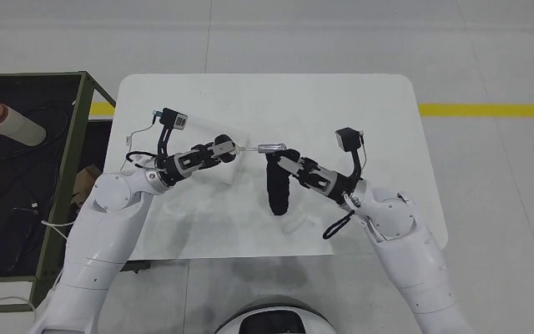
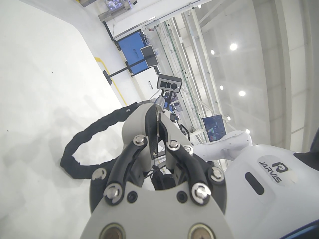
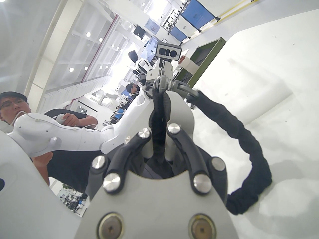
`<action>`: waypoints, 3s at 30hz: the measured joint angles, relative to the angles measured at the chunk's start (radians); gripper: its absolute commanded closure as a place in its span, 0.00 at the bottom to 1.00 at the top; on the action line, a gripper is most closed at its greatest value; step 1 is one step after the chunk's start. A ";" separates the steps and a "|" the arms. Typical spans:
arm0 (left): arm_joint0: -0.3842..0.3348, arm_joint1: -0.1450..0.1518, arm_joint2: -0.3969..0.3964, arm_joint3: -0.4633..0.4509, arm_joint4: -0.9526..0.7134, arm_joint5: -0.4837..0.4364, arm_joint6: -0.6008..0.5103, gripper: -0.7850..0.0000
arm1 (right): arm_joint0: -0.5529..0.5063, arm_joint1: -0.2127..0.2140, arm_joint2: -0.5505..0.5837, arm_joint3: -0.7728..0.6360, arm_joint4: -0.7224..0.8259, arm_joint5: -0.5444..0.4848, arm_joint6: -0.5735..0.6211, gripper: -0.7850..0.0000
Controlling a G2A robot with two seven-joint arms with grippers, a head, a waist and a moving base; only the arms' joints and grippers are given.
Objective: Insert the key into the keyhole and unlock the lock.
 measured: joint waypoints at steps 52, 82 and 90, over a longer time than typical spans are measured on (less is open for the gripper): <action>-0.003 -0.032 -0.012 -0.009 0.065 0.005 -0.073 1.00 | 0.002 -0.005 -0.022 -0.035 -0.084 0.017 -0.008 1.00; -0.021 -0.049 -0.031 0.059 -0.153 0.024 -0.236 1.00 | 0.064 0.007 0.037 0.094 0.348 0.070 0.263 1.00; -0.026 -0.054 -0.026 0.062 -0.089 0.015 -0.217 1.00 | 0.064 0.006 0.026 0.090 0.291 0.064 0.242 1.00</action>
